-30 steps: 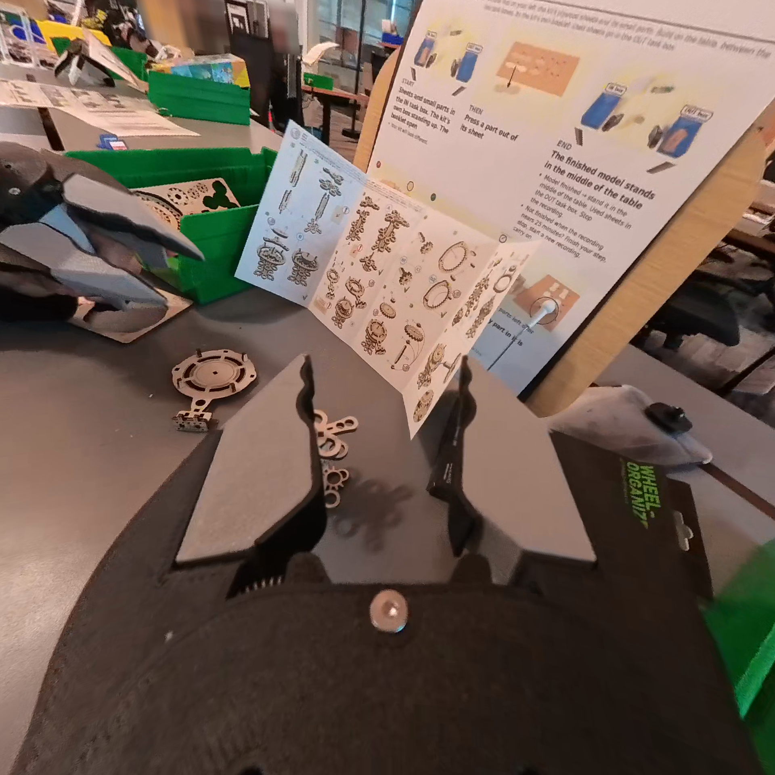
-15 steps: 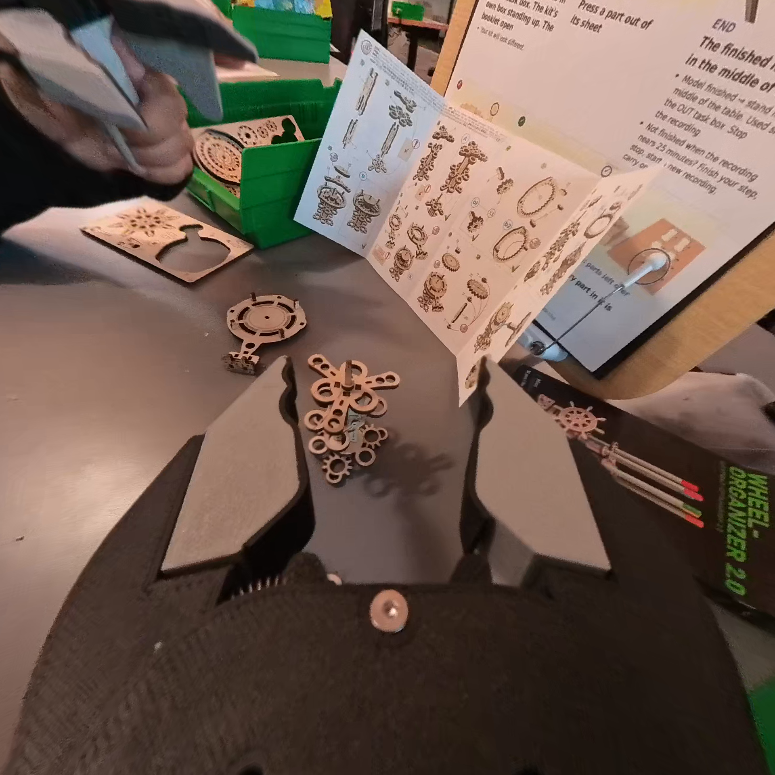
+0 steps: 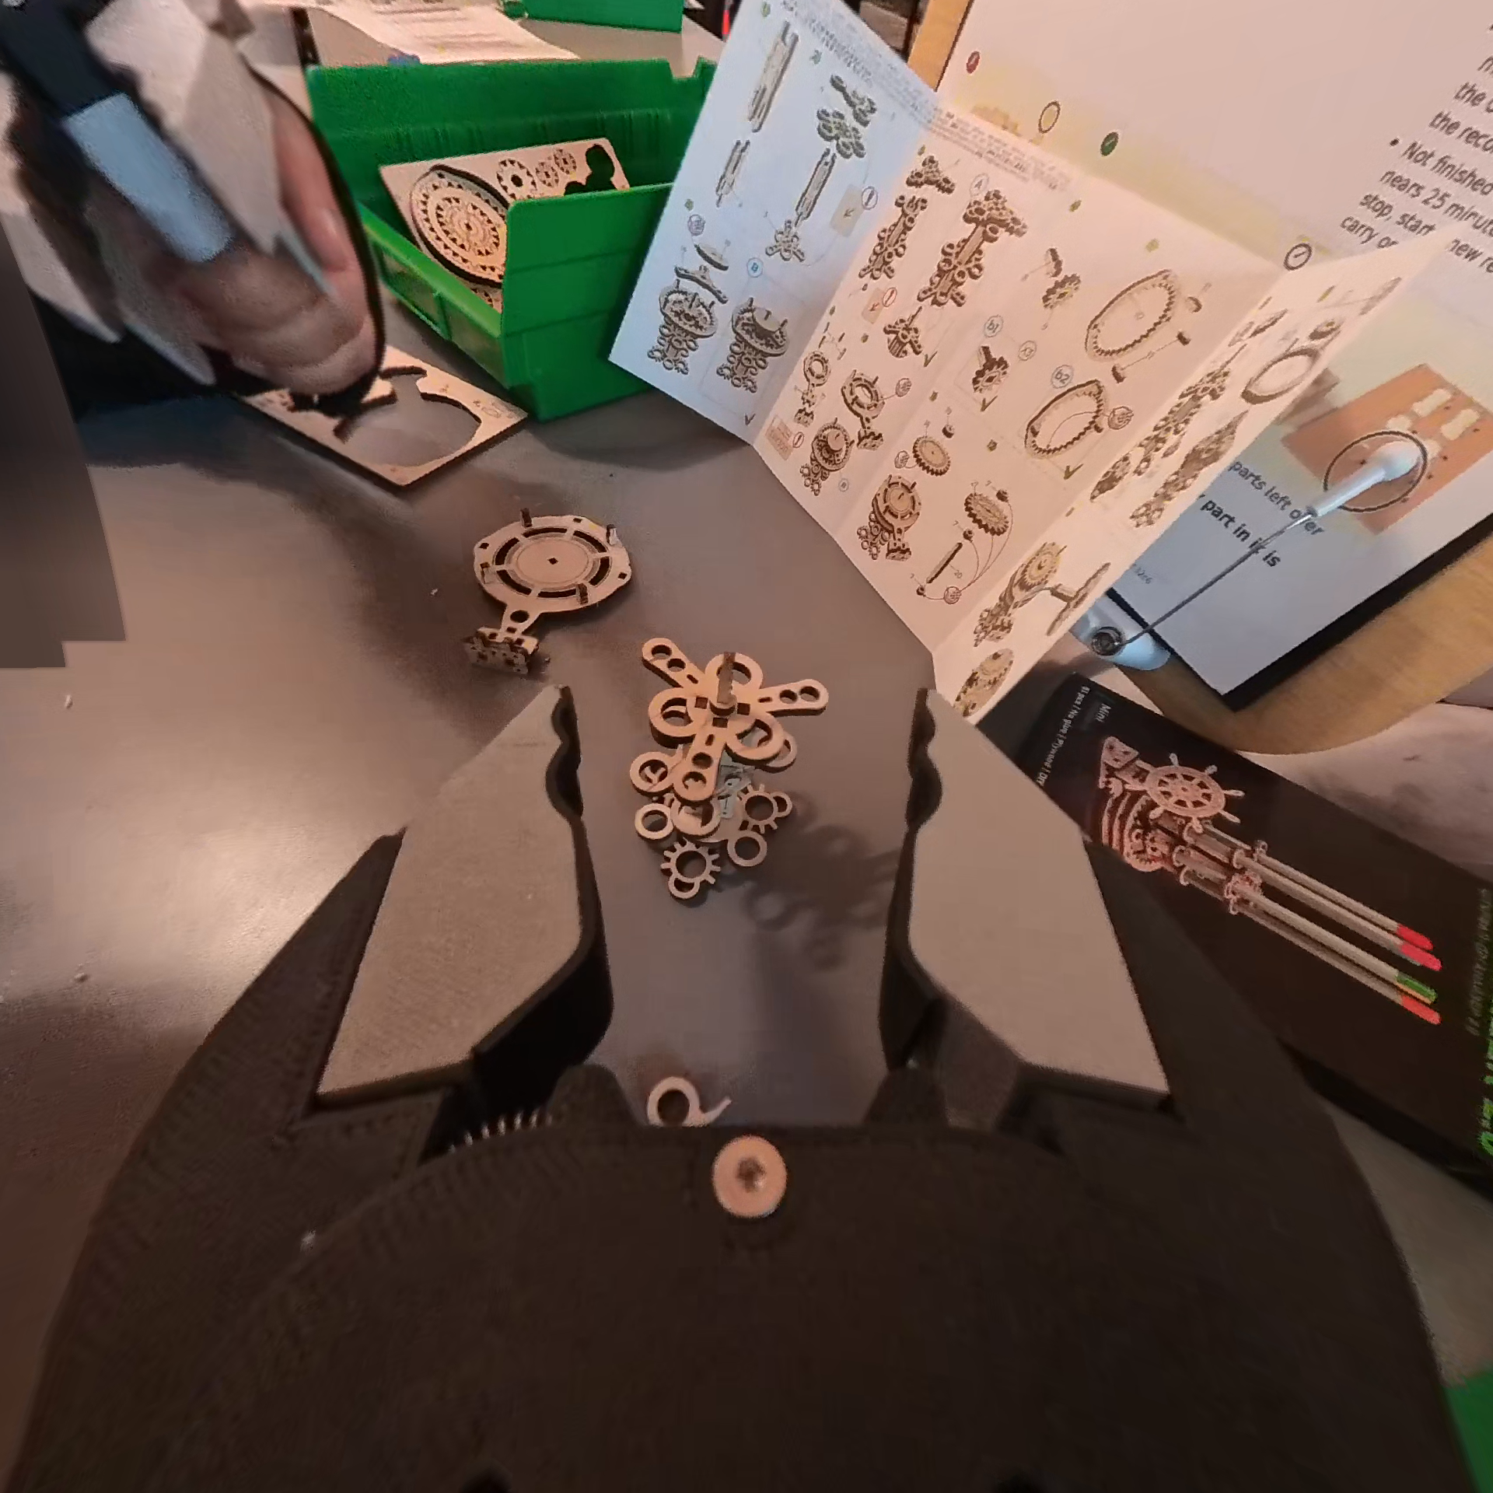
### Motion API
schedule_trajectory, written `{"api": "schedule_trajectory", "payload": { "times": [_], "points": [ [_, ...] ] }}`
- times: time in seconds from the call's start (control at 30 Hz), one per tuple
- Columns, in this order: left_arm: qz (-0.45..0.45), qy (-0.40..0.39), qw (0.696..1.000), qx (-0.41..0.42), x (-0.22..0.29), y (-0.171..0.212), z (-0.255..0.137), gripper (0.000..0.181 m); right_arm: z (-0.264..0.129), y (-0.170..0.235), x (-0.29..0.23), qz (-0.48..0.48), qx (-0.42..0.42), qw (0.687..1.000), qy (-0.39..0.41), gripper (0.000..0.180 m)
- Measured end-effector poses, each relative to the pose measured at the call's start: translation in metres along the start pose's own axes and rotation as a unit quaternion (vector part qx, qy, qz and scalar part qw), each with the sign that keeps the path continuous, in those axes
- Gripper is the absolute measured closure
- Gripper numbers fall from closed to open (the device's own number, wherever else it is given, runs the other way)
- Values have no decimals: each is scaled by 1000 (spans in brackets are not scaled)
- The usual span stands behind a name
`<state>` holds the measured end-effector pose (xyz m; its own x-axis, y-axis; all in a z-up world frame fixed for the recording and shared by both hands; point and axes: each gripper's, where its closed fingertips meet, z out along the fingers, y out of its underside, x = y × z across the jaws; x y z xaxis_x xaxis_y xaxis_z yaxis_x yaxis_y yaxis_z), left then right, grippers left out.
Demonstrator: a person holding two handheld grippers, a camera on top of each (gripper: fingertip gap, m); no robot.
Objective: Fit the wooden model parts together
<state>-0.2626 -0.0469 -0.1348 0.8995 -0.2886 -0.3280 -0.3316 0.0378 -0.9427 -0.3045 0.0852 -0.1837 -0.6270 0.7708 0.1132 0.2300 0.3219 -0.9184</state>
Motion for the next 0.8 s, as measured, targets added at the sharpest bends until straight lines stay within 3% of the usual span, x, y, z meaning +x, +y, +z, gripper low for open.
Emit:
{"api": "schedule_trajectory", "payload": {
  "times": [0.13, 0.23, 0.47, 0.8],
  "points": [
    [2, -18, 1000, 4, 9, 1, 12, 151, 5, 5, 0, -3, -10, 1000, 3, 100],
    [-33, 17, 999, -17, 18, 10, 15, 146, 9, 10, 1, 1, -14, 1000, 4, 100],
    [-49, 28, 997, -42, 16, 24, 17, 180, 18, 21, -2, -18, -39, 999, 7, 100],
    [-23, 68, 995, -62, 35, 34, 21, 181, 22, 25, -5, -12, -45, 999, 11, 102]
  ]
}}
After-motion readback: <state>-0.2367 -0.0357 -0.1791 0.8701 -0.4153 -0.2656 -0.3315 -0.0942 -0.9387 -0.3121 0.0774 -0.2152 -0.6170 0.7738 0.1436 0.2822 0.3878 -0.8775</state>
